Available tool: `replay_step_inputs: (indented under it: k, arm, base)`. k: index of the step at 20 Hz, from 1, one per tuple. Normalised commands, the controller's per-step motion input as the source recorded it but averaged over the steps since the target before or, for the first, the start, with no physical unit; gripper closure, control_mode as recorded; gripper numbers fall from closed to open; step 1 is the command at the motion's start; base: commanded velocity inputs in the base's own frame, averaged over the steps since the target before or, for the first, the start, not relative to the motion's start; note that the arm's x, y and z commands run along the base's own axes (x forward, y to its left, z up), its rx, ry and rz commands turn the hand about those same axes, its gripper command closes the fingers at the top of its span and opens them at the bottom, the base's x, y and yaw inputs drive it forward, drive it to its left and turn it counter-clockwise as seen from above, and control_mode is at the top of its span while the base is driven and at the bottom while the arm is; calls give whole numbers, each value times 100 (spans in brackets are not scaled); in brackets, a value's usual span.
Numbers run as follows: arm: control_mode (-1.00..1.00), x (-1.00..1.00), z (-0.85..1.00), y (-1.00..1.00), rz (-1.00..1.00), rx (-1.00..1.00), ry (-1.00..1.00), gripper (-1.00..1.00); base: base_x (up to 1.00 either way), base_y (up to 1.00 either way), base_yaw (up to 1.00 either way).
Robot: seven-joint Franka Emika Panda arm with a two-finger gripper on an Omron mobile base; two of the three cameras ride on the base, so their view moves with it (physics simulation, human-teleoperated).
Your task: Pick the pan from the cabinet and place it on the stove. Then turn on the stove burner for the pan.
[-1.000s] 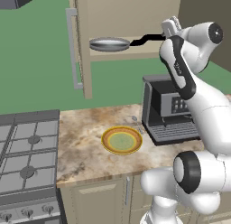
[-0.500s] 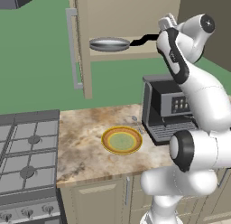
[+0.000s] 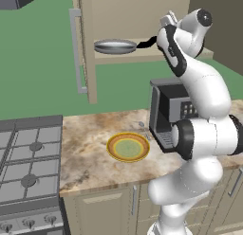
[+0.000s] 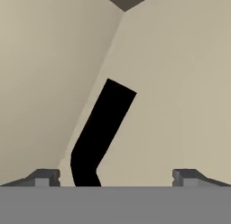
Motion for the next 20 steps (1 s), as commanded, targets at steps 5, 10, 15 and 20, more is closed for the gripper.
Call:
replay_step_inputs:
  k: [5, 10, 15, 20]
  arm:
    - [-100, 52, -2, 6, -1, 0, 2, -100]
    - [-100, 52, -5, 6, 0, 0, 3, -100]
    - [-100, 23, -10, 20, 0, 0, 0, -100]
    - [-100, 23, -26, 23, 0, -1, 0, -100]
  base:
    - [0, 0, 0]
    - [0, 0, 0]
    - [0, 0, 0]
    - [0, 0, 0]
